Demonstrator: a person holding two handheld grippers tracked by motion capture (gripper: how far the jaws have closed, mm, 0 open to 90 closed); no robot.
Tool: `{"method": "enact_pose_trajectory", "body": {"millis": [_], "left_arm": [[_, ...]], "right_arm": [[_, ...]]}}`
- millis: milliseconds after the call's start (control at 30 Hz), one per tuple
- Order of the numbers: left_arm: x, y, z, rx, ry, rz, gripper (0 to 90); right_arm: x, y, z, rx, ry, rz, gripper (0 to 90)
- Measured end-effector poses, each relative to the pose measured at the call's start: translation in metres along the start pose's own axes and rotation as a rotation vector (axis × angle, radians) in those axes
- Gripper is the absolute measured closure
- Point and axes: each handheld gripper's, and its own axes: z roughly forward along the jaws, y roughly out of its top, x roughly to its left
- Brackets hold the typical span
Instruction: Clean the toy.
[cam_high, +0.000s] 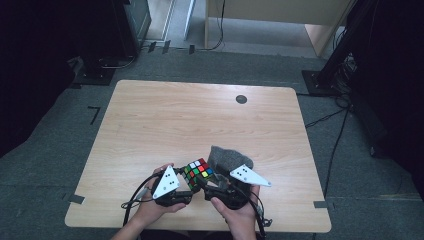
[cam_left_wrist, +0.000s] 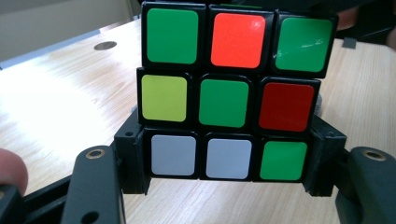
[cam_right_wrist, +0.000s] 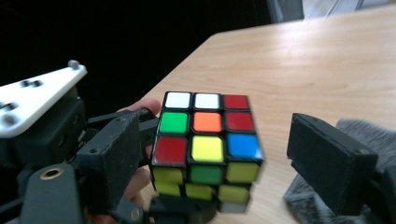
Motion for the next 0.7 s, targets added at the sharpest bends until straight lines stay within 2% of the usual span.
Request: {"method": "enact_pose_trajectory", "body": {"millis": [100,200,267,367,467,533,600,700], "left_arm": [[-0.0062,0.0015,0.0014,0.001,-0.005,0.028,34.0],[-0.0093,0.0019,0.002,-0.002,-0.006,0.039,34.0],[-0.0097,0.0019,0.002,0.0,-0.002,0.044,34.0],[-0.0102,0.0016,0.0027,0.001,-0.002,0.044,33.9],[-0.0099,0.0018,0.0041,0.0,-0.011,0.035,33.5],[-0.0108,0.0024,0.0045,0.002,0.008,0.041,31.3],[-0.0108,0.003,0.0047,0.001,0.011,0.034,27.1],[-0.0117,0.0042,0.0034,-0.011,0.008,0.039,26.3]], "right_arm": [[0.0024,-0.003,0.0065,0.038,-0.006,0.011,19.5],[0.0049,-0.0055,0.0091,0.05,-0.003,0.018,28.5],[0.0055,-0.0064,0.0091,0.048,-0.03,0.017,33.8],[0.005,-0.0076,0.0087,0.045,-0.034,0.031,34.1],[0.0073,-0.0087,0.008,0.031,-0.055,0.018,34.3],[0.0083,-0.009,0.0077,0.027,-0.066,0.01,34.3],[0.0081,-0.0091,0.0079,0.03,-0.067,0.008,34.4],[0.0079,-0.0102,0.0091,0.044,-0.058,0.012,34.3]]}}
